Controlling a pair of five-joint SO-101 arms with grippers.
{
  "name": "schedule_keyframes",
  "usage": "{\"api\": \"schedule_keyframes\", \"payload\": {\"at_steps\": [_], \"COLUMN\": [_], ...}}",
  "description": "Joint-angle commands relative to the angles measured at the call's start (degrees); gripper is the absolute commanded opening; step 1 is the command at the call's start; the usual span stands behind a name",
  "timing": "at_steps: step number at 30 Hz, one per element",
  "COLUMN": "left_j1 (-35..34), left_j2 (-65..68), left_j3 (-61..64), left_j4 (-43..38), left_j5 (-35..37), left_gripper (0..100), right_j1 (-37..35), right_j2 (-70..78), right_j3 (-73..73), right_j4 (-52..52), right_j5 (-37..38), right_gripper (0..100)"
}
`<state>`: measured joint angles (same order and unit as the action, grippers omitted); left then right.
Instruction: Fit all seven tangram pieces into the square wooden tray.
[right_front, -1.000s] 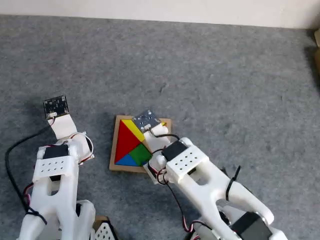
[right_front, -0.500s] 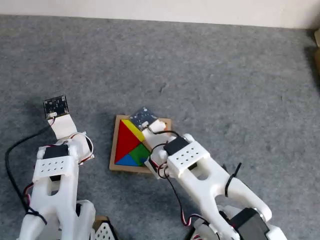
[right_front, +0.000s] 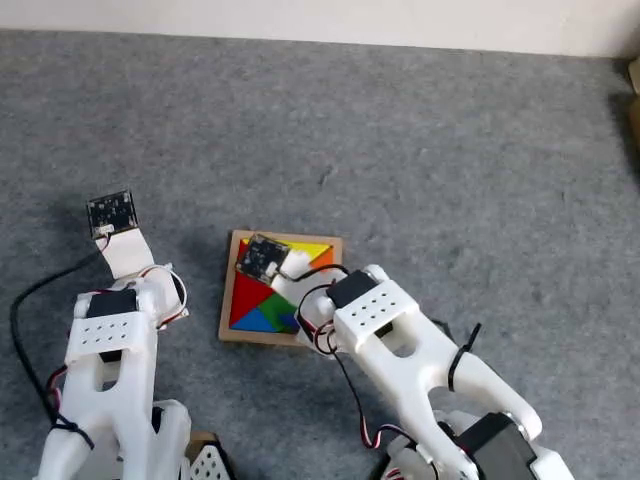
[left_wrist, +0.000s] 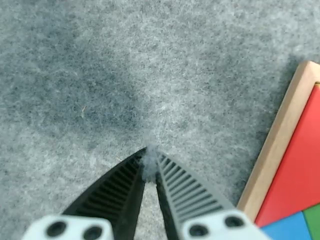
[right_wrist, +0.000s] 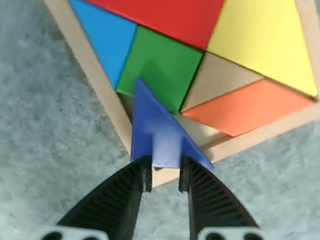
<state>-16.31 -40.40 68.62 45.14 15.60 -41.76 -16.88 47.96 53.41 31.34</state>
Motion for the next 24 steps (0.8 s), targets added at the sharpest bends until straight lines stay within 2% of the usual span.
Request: {"api": "schedule_keyframes", "payload": {"at_steps": [1,11,18,24], "left_j1": [-0.6,-0.6,-0.6,-0.6], "left_j2": [-1.6,-1.6,-1.6,-1.6], "left_j3": [-0.2,-0.2,-0.2,-0.2], "left_j4": [-0.7,-0.7,-0.7,-0.7], "left_j5": [-0.6,-0.6,-0.6,-0.6], "left_gripper": [1,1,1,1], "right_j1": [0.7,0.7,0.7,0.2], "right_j2": [0.3,0.2,-1.3,-1.0], "right_j3": [-1.5,-1.9,-10.2,-16.7], "right_j4": [-0.8,-0.6,5.1,6.0], "right_j5": [5.4,13.4,12.9,0.9], "right_gripper": [10.5,10.5,10.5,10.5]}}
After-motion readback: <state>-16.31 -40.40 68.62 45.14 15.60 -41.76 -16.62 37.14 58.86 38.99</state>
